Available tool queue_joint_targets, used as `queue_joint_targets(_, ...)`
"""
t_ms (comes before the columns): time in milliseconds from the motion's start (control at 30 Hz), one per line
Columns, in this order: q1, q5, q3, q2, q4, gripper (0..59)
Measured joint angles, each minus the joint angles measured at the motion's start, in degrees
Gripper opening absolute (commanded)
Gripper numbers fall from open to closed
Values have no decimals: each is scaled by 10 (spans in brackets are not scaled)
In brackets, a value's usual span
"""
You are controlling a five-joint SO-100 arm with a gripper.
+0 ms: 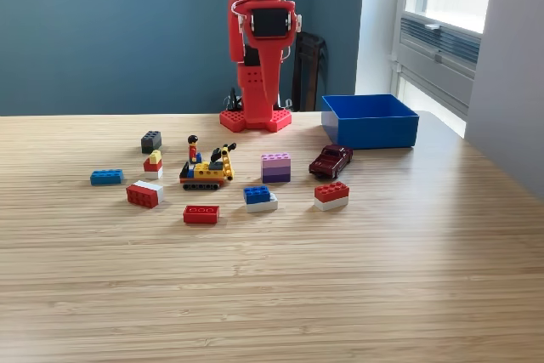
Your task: Grasp a lego block and put it in the bin.
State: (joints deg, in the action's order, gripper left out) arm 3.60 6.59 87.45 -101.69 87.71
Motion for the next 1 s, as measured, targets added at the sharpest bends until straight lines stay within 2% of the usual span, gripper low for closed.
queue_joint_targets(333,1,-7,0,0,-4,46)
queue_joint_targets(633,-24,-36,29,0,-49,60)
queue_joint_targets(833,-31,-54,47,0,-80,130)
queue_joint_targets(1000,-35,-56,49,0,-108,157)
